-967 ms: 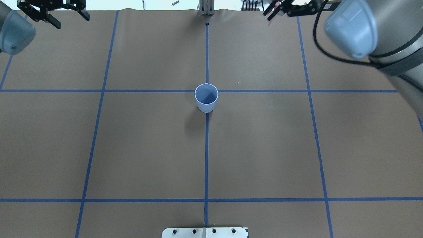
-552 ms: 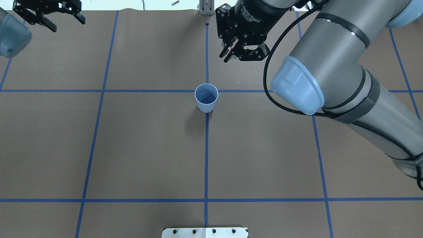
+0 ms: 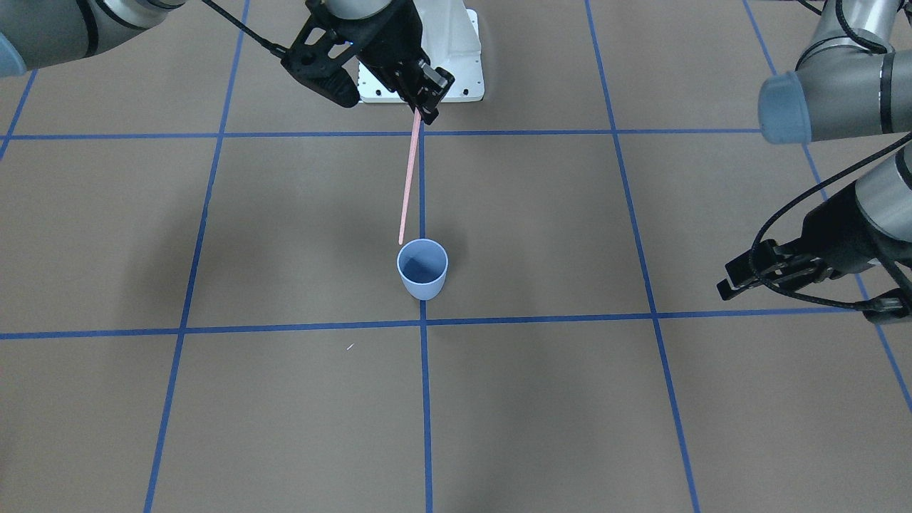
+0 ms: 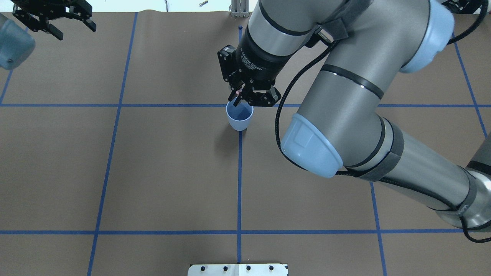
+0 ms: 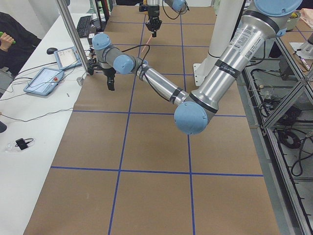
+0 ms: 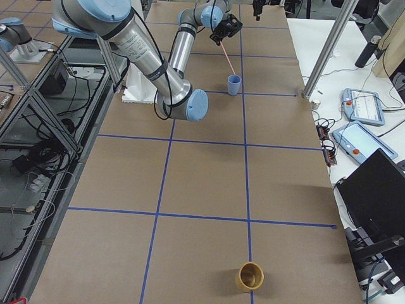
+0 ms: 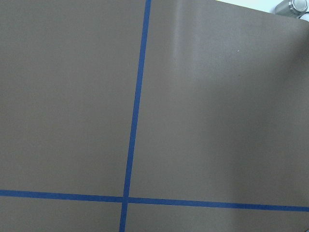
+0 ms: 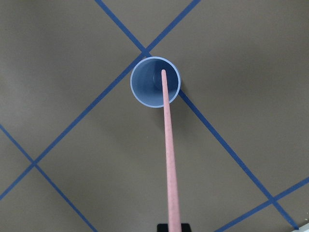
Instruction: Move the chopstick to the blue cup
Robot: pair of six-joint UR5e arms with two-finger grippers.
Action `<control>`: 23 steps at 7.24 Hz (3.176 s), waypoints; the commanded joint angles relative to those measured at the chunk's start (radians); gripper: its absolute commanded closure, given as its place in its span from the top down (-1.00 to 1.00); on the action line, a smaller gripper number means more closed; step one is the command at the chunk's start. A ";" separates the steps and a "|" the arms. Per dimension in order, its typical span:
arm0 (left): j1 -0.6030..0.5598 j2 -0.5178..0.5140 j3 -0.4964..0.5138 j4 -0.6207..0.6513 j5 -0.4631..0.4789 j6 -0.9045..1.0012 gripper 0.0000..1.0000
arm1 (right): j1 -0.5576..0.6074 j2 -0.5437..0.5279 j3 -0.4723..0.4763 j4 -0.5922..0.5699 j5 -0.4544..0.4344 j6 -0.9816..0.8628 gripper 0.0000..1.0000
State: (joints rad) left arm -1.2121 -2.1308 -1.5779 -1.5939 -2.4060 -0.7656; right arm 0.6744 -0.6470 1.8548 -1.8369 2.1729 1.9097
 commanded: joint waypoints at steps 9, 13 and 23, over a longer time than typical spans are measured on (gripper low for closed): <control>0.000 0.002 0.012 0.000 0.005 0.017 0.96 | -0.049 -0.002 -0.184 0.163 -0.032 -0.014 -1.00; 0.000 0.002 0.013 0.000 0.005 0.017 0.96 | -0.058 -0.006 -0.227 0.219 -0.031 -0.024 0.56; -0.232 0.132 0.088 0.002 0.005 0.489 0.96 | 0.410 -0.429 0.053 0.049 0.055 -1.073 1.00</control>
State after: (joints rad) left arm -1.3837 -2.0362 -1.5153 -1.5917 -2.4000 -0.3766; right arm 1.0142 -0.9665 1.8519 -1.6993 2.2238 1.1496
